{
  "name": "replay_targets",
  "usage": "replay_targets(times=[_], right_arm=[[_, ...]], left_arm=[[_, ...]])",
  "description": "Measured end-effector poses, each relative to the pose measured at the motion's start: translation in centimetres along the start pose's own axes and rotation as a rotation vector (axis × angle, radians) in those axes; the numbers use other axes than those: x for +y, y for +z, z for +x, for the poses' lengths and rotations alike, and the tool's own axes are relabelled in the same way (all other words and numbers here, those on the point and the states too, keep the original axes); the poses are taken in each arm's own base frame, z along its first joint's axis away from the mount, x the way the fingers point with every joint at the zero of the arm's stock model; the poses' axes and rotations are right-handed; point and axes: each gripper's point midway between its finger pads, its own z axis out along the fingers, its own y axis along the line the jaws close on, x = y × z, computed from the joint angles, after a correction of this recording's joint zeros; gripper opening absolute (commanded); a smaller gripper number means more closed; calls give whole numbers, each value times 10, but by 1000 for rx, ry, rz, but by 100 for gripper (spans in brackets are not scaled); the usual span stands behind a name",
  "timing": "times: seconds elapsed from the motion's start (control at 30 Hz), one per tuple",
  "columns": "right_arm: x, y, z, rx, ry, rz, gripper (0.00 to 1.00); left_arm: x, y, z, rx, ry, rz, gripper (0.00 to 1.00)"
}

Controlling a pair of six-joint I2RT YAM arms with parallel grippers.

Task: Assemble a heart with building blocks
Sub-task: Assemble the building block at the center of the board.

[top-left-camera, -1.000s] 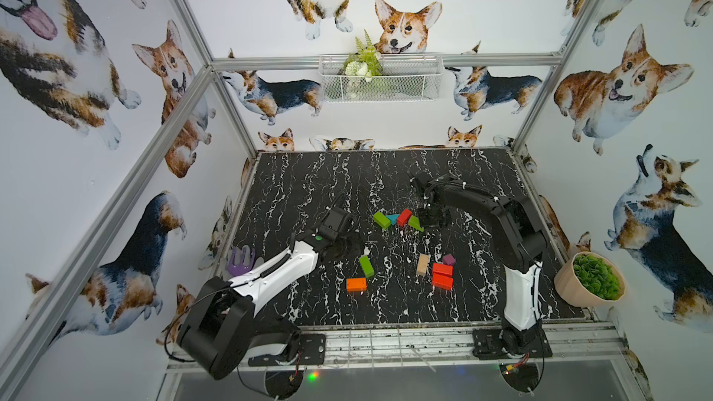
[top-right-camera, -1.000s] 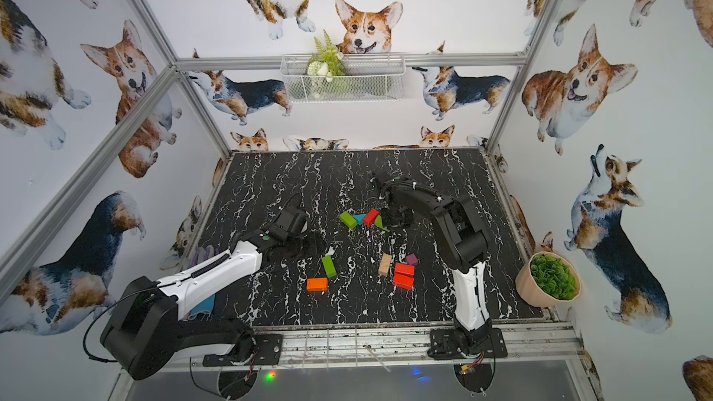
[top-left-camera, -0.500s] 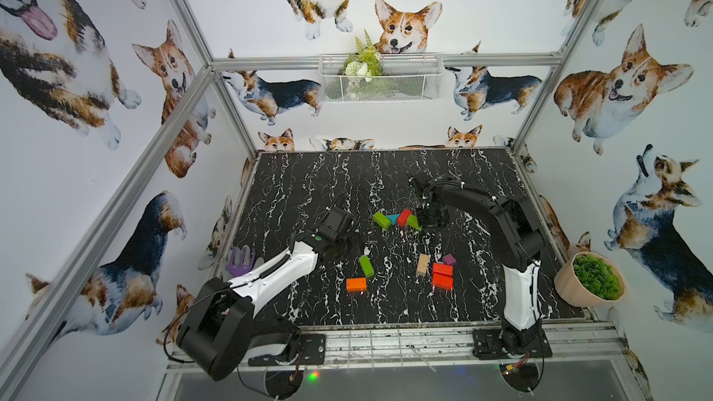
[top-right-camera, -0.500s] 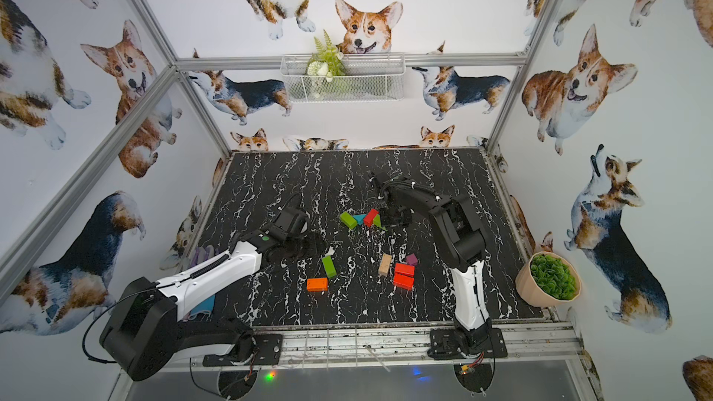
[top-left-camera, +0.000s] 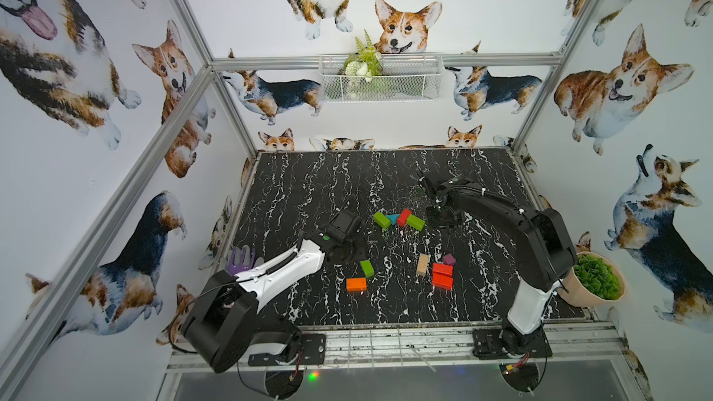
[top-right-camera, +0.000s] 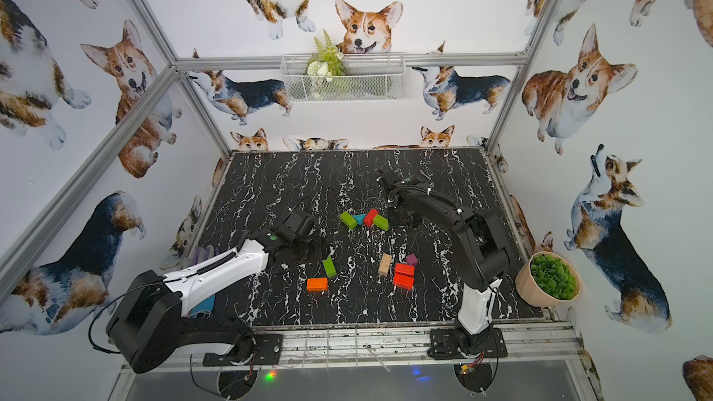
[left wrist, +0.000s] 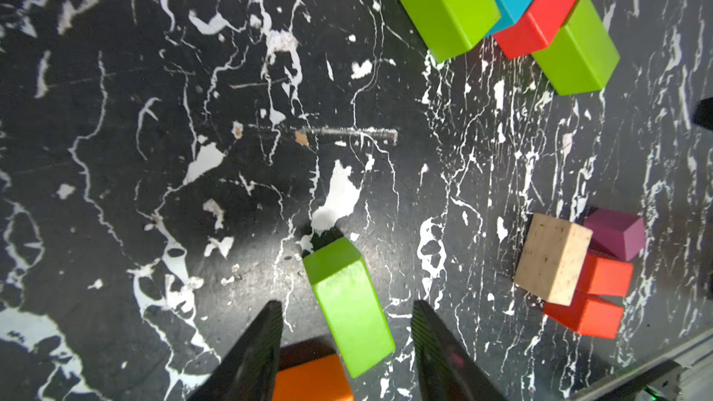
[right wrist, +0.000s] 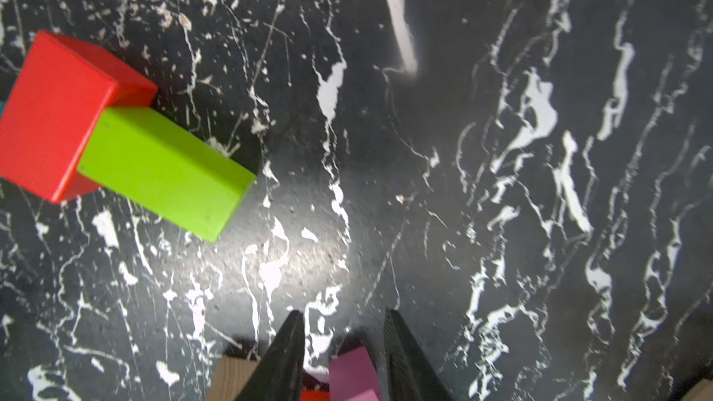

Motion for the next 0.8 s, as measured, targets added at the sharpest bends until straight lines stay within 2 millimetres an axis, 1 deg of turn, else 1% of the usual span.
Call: replay_targets(times=[0.13,0.23,0.27,0.33,0.47,0.63,0.7,0.8], right_arm=[[-9,-11,12,-13,11,-6,40],[-14,-17,18,-24,14,-13,40],[-15,-19,20,-28,15,-15,40],[-18,-23,23,-36,17,-20,41],[-20,-29,27,-47,20,-31,41],[-23,-28,34,-40,18,-33,41],[-23,-28,35,-40,18,-33,41],[-24,-27,37,-39,18,-33,40]], left_arm=[[7,8,9,31,2,-63,58],[6,18,13,61,8,-105,59],[5,21,14,72,11,-121,59],[-5,27,11,73,18,-117,59],[-12,38,12,89,20,-124,58],[-19,48,16,113,31,-138,56],[-19,48,18,120,37,-146,51],[-16,54,22,137,51,-168,38]])
